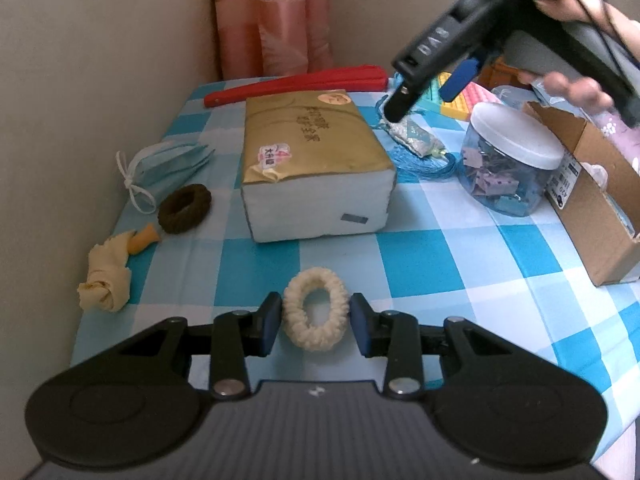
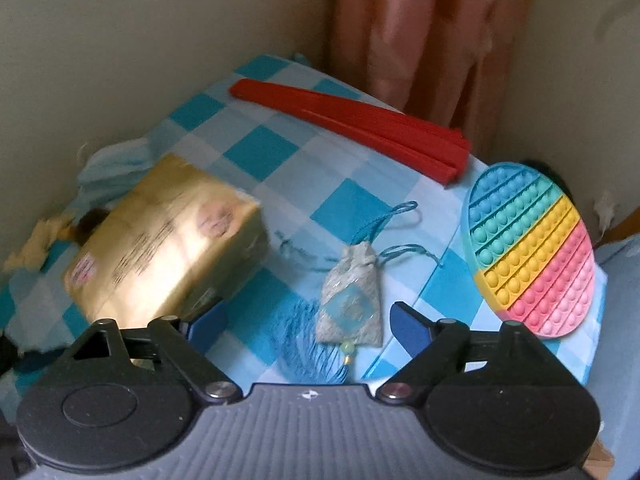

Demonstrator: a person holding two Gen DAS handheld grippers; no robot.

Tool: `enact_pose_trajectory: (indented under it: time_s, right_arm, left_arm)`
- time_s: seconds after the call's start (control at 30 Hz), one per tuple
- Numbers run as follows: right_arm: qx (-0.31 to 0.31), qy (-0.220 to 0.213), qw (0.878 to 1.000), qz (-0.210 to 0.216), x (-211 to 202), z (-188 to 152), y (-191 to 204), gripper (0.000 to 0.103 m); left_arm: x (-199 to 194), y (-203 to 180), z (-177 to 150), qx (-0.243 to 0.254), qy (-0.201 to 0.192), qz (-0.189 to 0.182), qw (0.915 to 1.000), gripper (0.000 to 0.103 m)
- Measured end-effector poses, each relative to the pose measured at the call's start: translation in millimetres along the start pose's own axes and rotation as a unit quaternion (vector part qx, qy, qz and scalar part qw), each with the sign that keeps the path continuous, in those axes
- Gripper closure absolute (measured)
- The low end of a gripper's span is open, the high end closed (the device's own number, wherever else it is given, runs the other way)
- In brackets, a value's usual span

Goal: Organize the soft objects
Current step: 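Grasp the blue drawstring pouch with the right tool while the left lifts the cream ring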

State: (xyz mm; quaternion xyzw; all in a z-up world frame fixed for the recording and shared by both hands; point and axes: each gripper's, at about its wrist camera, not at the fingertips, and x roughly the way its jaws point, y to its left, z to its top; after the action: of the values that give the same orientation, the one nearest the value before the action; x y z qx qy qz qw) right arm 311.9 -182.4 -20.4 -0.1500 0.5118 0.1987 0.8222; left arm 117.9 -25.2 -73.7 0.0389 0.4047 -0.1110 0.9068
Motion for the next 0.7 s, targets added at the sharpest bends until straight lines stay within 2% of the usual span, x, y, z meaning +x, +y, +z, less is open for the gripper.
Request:
enact_pose_trajectory:
  time_s: [0.2, 0.37, 0.47, 0.67, 0.7]
  right_arm:
    - [0.046, 0.039, 0.998, 0.03, 28, 23, -25, 0.019]
    - [0.039, 0.064, 0.997, 0.011, 49, 29, -29, 0.023]
    - [0.041, 0.074, 0.996, 0.015, 57, 31, -32, 0.024]
    - [0.043, 0.091, 0.995, 0.005, 68, 32, -36, 0.036]
    - [0.043, 0.092, 0.995, 0.002, 69, 32, -36, 0.041]
  left_arm:
    - [2, 2, -1, -0.004, 0.003, -0.003, 1.0, 0.067]
    - [2, 2, -1, -0.007, 0.002, -0.002, 1.0, 0.067]
    - [2, 3, -1, -0.012, 0.004, -0.003, 0.9999, 0.067]
    - [3, 4, -1, -0.012, 0.005, -0.002, 0.9999, 0.067]
    - [3, 4, -1, -0.012, 0.005, -0.002, 0.9999, 0.067]
